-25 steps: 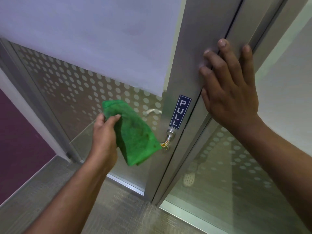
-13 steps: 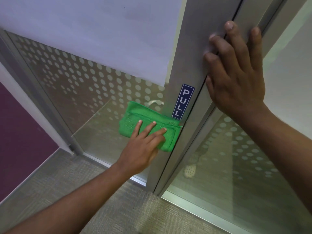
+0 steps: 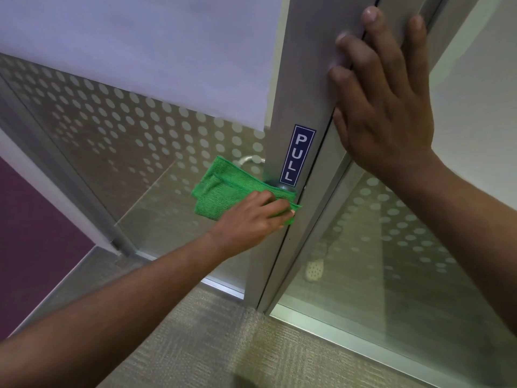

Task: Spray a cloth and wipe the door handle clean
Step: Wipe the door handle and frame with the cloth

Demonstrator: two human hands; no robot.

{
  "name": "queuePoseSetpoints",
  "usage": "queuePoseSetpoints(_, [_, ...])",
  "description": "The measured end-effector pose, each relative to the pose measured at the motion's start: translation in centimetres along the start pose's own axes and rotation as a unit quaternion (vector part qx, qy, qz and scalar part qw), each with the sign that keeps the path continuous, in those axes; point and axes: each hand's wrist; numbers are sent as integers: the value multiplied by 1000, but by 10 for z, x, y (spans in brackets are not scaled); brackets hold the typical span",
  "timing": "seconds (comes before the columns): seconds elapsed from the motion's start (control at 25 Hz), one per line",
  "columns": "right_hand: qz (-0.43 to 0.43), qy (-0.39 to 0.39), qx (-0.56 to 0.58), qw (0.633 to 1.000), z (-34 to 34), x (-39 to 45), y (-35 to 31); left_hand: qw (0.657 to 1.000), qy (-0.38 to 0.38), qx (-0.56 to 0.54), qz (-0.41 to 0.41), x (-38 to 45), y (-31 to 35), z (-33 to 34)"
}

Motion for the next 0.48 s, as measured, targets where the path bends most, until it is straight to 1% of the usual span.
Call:
queuePoseSetpoints(0.08, [2,0,-2,1000,0,0,2,999,26,20,-15,4,11,9])
queuePoseSetpoints(0.2, [5,-4,1,1000,1,0,2,998,46,4,-47,2,18,15])
queuePoseSetpoints(0.28, [8,-4,3,1000,2,-1,2,997,57,-1,-47,-18,8,10])
queuePoseSetpoints(0.4, [10,-3,2,1000,1,-1,2,997,56,47,-27,-57,-22,-3])
queuePoseSetpoints(0.48, [7,-6,3,1000,0,0,1,996,60,61,-29,-66,-36,-7])
Point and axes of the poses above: each hand's wrist, its own x-axis towards the middle knuckle, its own z-axis out of the palm, y = z × x, and after that the axes turned 9 degrees about z, right-handed
